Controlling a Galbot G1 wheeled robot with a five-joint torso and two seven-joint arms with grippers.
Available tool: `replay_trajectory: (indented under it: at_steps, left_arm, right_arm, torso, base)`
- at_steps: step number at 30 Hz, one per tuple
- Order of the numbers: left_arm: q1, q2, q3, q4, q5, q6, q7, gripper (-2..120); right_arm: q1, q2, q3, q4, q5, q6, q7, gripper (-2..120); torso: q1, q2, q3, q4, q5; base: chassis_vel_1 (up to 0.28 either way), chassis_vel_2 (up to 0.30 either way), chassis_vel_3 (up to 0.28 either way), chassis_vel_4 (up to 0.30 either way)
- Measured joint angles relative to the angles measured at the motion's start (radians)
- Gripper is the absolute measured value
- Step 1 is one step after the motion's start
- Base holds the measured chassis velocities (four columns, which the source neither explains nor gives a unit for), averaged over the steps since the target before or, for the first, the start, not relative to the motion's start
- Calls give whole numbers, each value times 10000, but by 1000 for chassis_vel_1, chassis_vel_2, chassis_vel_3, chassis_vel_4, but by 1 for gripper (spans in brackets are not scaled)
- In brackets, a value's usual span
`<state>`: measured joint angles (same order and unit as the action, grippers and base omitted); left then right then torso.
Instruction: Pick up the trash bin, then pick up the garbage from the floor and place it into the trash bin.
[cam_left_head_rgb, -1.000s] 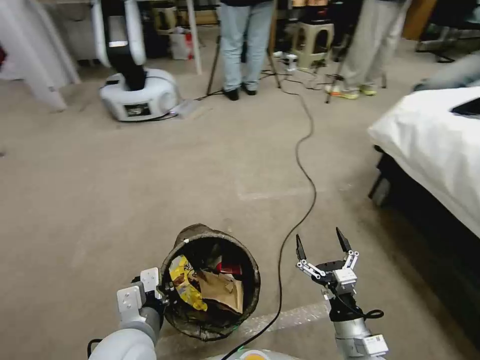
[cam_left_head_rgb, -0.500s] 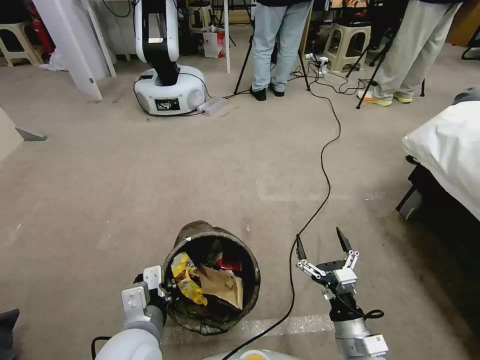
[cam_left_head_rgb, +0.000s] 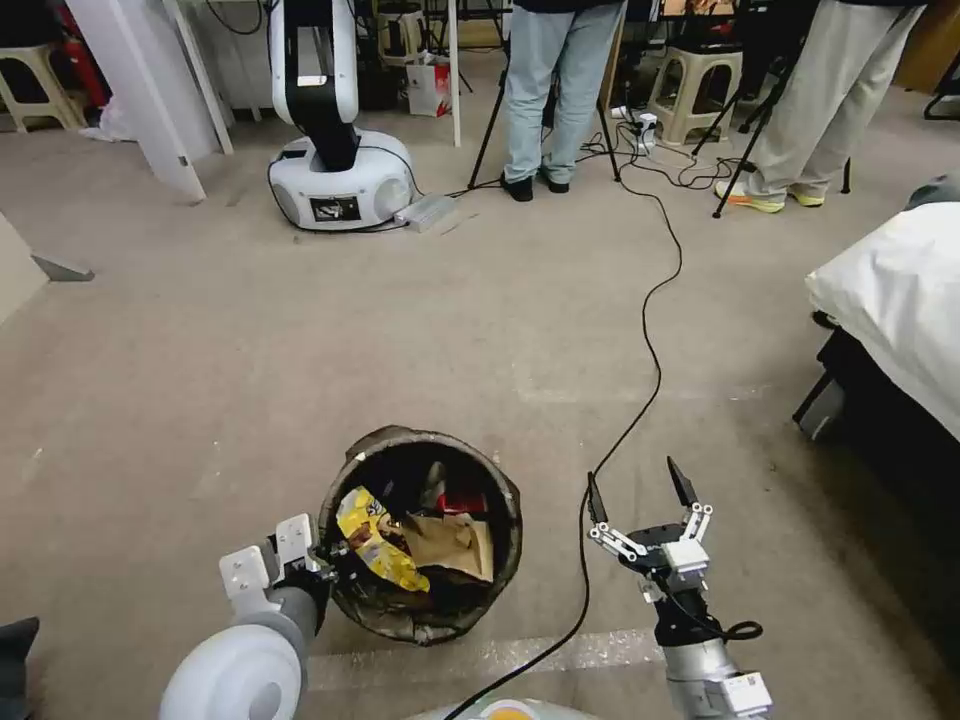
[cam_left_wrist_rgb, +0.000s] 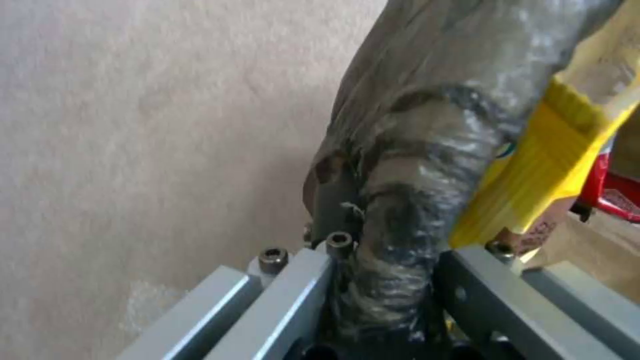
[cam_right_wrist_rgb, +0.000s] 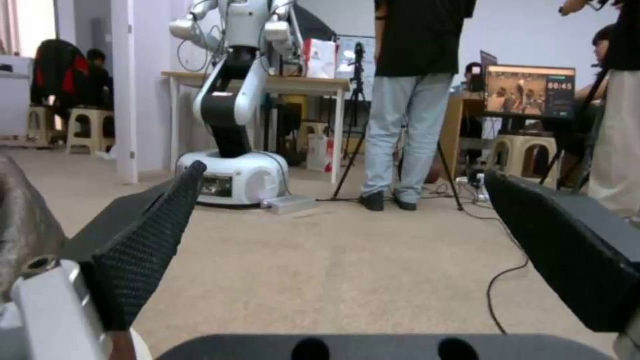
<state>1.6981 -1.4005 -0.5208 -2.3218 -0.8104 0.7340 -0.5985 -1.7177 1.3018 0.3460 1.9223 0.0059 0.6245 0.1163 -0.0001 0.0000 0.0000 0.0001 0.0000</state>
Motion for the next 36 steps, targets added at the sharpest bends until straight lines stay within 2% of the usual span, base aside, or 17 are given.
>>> replay_trajectory:
  at_steps: [19,28,36]
  left_arm:
    - [63,-450,308,780,49,13,-389,0]
    - [117,-649,363,840,-435,28,-922,0]
    - [-570,-965,309,1469,-1080,27,-1527,0]
  right_arm:
    - [123,-68,-284,-126,-45,41,-70,100]
    - [301,4,-581,-330,-92,2,-84,100]
    - [311,41,-656,-387,-152,3,-117,100]
  torso:
    - [0,0,0,-2,0]
    - [0,0,0,0,1]
    - [1,0,0,0,3]
  base:
    - [0,0,0,0]
    - [0,0,0,0]
    - [0,0,0,0]
